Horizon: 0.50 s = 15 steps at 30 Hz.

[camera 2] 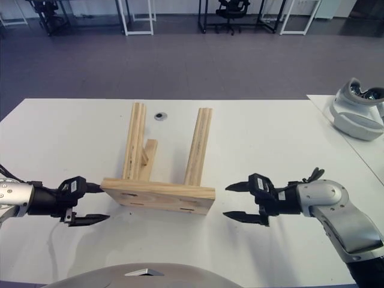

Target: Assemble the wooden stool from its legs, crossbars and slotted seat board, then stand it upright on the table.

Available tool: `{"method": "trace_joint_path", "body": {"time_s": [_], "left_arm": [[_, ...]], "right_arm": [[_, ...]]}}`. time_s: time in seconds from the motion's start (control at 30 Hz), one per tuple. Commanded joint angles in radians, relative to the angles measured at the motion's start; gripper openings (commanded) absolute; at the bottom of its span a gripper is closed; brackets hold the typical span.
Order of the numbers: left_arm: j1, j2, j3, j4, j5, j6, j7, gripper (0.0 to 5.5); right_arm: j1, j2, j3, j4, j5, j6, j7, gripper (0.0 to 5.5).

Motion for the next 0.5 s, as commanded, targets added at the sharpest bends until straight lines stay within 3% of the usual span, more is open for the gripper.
{"method": "trace_joint_path", "body": {"time_s": [0.03,0.2,0.5], "left_arm": [[-0.108,-0.029,-0.070,0.041,0.027,-0.038,-0.001,3.80],[-0.178,-0.052,-0.157,0.054,0.024,-0.058,-0.043,3.66],[-0.206,-0.055,-0.186,0.130,0.058,-0.105,-0.057,1.97]], "right_arm": [[-0.062,0.037,0.045,-0.028,0.012,-0.004,0.002,3.57],[-0.097,0.083,0.101,-0.064,0.011,0.021,-0.027,3.57],[-0.142,0.101,0.185,-0.011,-0.075,-0.020,-0.037,1.78]]}}
